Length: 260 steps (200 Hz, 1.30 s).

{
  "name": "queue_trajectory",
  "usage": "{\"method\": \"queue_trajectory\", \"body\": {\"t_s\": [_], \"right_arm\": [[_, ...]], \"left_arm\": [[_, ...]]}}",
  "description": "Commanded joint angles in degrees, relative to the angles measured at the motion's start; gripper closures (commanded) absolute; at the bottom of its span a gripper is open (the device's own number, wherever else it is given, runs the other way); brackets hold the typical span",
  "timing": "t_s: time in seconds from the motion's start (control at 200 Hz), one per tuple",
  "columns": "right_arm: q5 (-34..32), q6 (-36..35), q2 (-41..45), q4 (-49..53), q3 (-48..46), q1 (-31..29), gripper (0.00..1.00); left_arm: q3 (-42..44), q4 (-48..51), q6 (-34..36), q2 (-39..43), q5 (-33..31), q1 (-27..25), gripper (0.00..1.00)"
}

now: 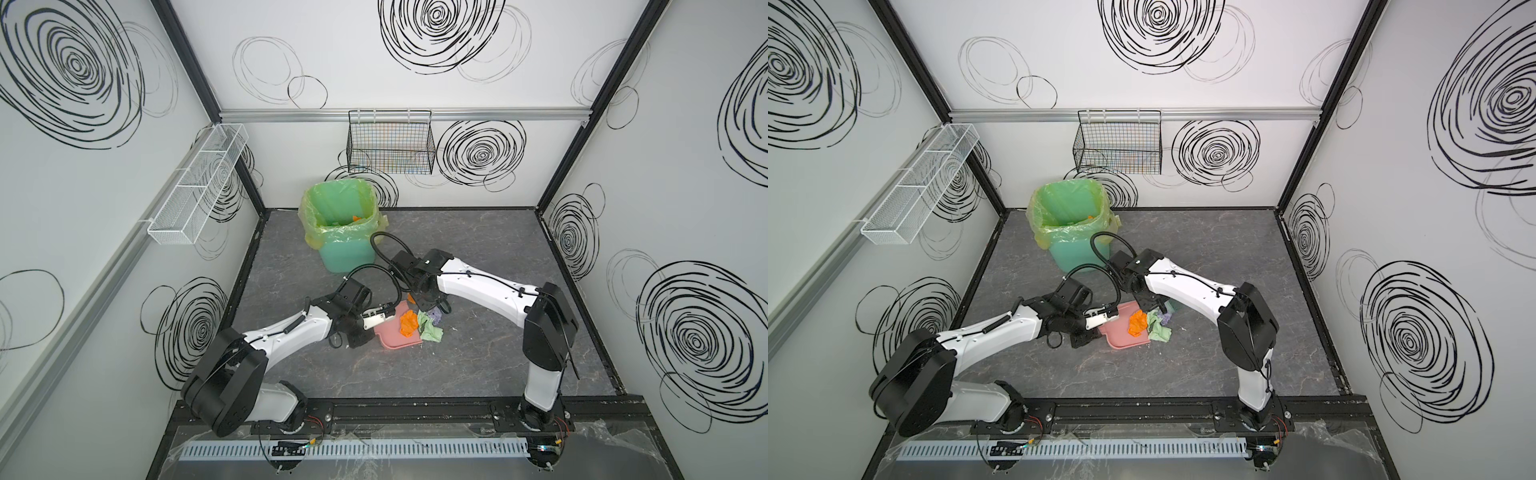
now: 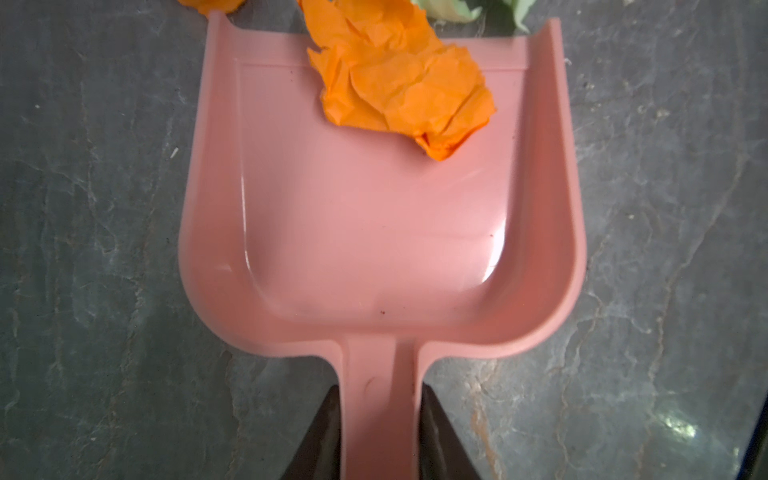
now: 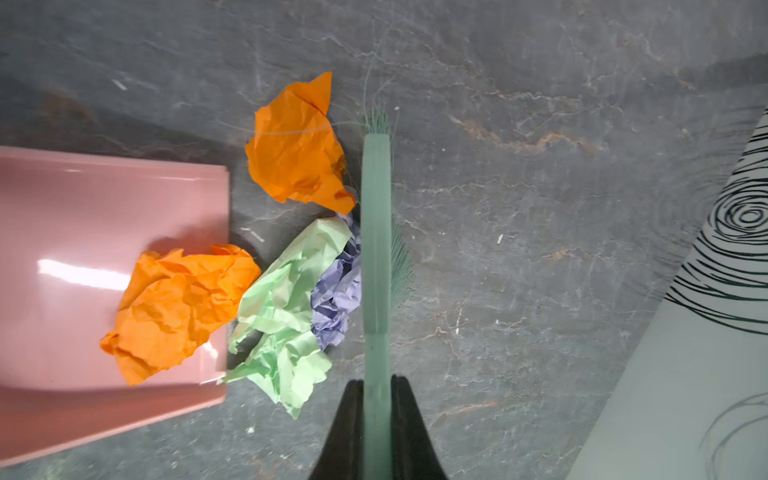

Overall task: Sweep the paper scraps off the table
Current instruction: 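Brush the scrap pile into the dustpan with the right gripper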

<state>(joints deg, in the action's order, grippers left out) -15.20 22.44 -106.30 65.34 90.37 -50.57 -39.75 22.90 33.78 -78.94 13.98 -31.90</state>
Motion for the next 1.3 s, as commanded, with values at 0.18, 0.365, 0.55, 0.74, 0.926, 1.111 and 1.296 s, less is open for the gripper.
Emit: {"method": "queue_trajectory", "body": {"t_s": [0.18,0.365,0.55,0.74,0.926,1.111,1.296], "right_arm": [[6.4,4.1,3.0,2.1,1.0,-5.2,1.0],[7.7,5.4,3.6,2.6,3.3,-7.2,1.0],[8.6,6.2,4.5,2.6,5.7,-7.7,1.0],[9.3,6.7,5.7,2.6,7.2,-7.7,1.0],[9.1,7.4,8.1,3.4,8.6,-7.7,1.0],[8.5,8.5,11.4,3.9,9.7,-7.6,1.0],[6.6,9.6,14.6,4.2,9.4,-6.2,1.0]], "left_arm": [[0.5,-1.5,-0.9,-1.1,0.4,-0.3,1.0],[0.5,-1.7,-0.9,-1.1,0.6,-0.3,1.0],[0.5,-1.8,-0.8,-1.3,0.9,-0.3,1.0],[0.6,-1.9,-0.7,-1.0,1.1,-0.3,1.0],[0.7,-2.0,-0.7,-0.9,1.1,-0.2,1.0],[1.1,-2.8,-0.6,-0.7,1.7,0.0,1.0],[2.3,-5.8,0.5,-1.0,5.7,0.8,1.0]]}}
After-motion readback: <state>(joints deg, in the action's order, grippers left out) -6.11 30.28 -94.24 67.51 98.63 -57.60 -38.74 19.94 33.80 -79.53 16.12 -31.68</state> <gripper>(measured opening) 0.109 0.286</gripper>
